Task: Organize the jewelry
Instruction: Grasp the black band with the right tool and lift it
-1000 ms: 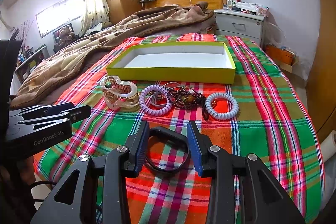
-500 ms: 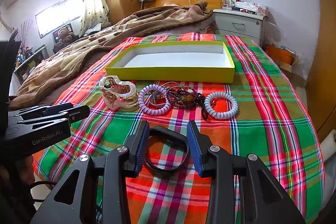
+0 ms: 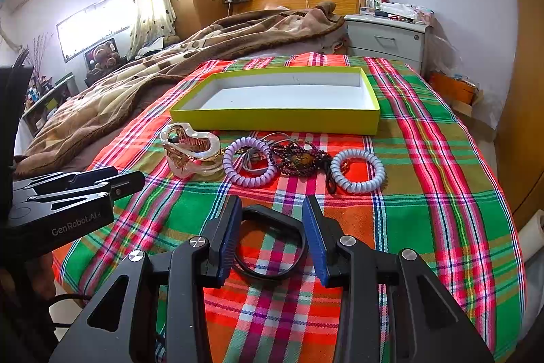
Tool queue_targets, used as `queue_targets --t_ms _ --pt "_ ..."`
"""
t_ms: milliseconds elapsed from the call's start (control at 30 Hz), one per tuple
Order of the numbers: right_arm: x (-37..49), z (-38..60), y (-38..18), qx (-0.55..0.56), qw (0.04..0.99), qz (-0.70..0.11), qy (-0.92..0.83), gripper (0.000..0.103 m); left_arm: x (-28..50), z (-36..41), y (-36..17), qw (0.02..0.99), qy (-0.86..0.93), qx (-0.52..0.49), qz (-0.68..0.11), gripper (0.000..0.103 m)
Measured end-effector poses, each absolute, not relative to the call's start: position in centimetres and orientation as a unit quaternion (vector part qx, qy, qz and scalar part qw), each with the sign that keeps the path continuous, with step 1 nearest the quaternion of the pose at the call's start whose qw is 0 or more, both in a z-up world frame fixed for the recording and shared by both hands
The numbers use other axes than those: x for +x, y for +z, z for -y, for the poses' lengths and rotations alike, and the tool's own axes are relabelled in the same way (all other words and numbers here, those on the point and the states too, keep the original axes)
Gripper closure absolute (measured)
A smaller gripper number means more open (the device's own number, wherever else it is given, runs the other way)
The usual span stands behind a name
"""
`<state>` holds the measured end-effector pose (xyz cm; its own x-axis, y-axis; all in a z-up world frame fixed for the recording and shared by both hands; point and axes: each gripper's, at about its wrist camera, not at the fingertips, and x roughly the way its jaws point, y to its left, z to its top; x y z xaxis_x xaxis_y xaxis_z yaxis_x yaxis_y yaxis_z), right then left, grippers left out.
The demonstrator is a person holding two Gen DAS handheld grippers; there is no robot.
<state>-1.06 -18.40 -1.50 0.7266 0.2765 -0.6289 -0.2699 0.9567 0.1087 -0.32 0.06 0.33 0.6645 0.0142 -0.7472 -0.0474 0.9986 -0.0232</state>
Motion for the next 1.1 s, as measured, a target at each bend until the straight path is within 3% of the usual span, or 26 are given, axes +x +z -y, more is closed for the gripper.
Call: queue_targets --t_ms 567,900,1100 --pt "-0.4 19.9 -1.8 0.019 0.924 -0.353 0.147 0.065 0.2 -1.3 -0.3 0.904 -0.015 -0.037 -0.425 0.06" --pt "1.4 20.7 -3.2 0.006 0.896 -0.403 0.184 0.065 1.3 -3.3 0.0 0.895 -0.086 -0.074 -0.432 0.059" --pt "2.2 19.4 -3.8 -0.041 0.882 -0.421 0.206 0.065 3.0 -4.9 0.1 0.875 -0.122 -0.151 -0.444 0.059"
